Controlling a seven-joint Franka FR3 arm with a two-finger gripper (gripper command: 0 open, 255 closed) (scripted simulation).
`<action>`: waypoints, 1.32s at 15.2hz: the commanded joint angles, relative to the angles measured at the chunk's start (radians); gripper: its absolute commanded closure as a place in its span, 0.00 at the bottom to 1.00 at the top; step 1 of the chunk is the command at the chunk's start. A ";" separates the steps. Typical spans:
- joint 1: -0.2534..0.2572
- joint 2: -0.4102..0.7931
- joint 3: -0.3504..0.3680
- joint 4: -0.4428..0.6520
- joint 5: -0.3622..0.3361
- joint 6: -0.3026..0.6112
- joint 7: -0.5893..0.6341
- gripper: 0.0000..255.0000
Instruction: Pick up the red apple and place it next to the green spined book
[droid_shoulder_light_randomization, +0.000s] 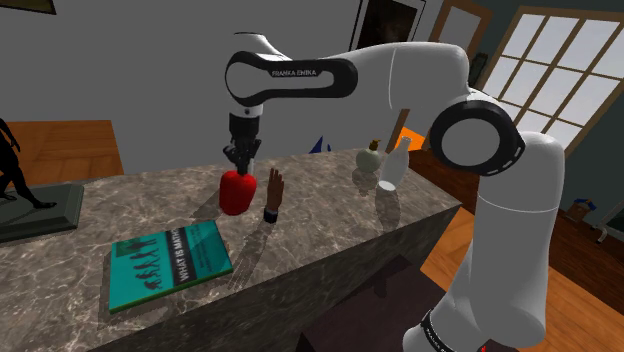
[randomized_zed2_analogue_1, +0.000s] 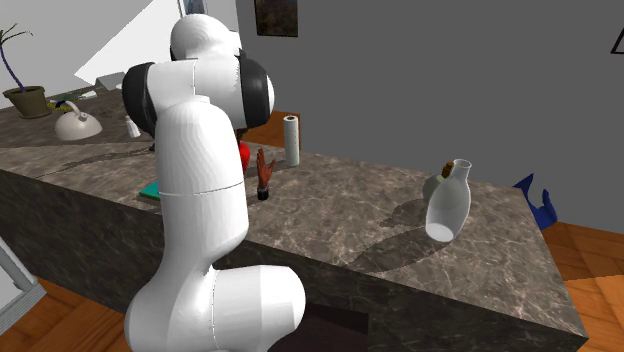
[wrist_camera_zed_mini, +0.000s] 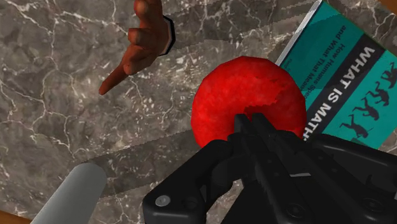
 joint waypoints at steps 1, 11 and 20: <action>0.000 -0.001 0.000 -0.033 0.000 0.032 -0.002 1.00; 0.000 0.015 0.000 -0.100 0.001 0.116 -0.005 1.00; 0.000 0.015 0.000 -0.101 0.001 0.116 -0.005 0.00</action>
